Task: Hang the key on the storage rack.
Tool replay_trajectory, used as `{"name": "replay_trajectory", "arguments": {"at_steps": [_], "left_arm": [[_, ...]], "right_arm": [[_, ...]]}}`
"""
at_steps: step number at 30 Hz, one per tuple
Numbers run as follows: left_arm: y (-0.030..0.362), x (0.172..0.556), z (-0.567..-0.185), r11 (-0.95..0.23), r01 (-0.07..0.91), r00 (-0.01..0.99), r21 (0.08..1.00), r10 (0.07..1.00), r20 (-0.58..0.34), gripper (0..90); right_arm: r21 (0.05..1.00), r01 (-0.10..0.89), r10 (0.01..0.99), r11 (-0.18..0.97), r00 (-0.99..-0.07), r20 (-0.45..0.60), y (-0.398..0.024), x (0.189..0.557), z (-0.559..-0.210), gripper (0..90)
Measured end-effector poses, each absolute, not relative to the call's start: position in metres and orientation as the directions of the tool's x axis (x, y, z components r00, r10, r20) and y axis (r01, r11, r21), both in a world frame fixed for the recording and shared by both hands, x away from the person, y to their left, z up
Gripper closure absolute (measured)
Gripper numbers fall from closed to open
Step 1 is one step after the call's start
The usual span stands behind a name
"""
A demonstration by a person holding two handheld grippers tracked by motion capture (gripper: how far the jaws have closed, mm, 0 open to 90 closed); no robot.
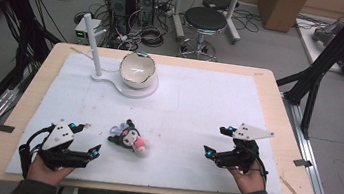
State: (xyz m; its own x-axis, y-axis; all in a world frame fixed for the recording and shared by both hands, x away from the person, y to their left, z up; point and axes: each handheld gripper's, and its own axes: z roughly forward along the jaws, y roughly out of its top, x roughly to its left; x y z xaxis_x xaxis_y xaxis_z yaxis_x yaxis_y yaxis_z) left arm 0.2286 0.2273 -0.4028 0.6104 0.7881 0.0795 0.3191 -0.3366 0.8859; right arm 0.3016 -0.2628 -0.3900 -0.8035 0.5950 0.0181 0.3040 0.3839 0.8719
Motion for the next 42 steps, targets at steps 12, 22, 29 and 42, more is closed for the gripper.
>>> {"name": "replay_trajectory", "arguments": {"at_steps": [12, 22, 29, 42], "left_arm": [[0.227, 0.228, -0.402, -0.333, 0.315, 0.611, 0.889, 0.787, 0.078, 16.3], [0.227, 0.228, -0.402, -0.335, 0.314, 0.613, 0.889, 0.786, 0.08, 16.3], [0.227, 0.228, -0.402, -0.33, 0.313, 0.612, 0.89, 0.787, 0.077, 16.3], [0.228, 0.227, -0.402, -0.332, 0.309, 0.611, 0.891, 0.787, 0.081, 16.3]], "right_arm": [[0.858, 0.295, 0.542, 0.421, -0.84, 0.023, -0.236, 0.31, -0.367, 10.3], [0.841, 0.287, 0.491, 0.459, -0.871, 0.029, -0.207, 0.317, -0.351, 10.3], [0.832, 0.281, 0.46, 0.478, -0.887, 0.036, -0.185, 0.322, -0.342, 10.4], [0.809, 0.28, 0.406, 0.517, -0.912, 0.056, -0.151, 0.33, -0.336, 10.4]]}}
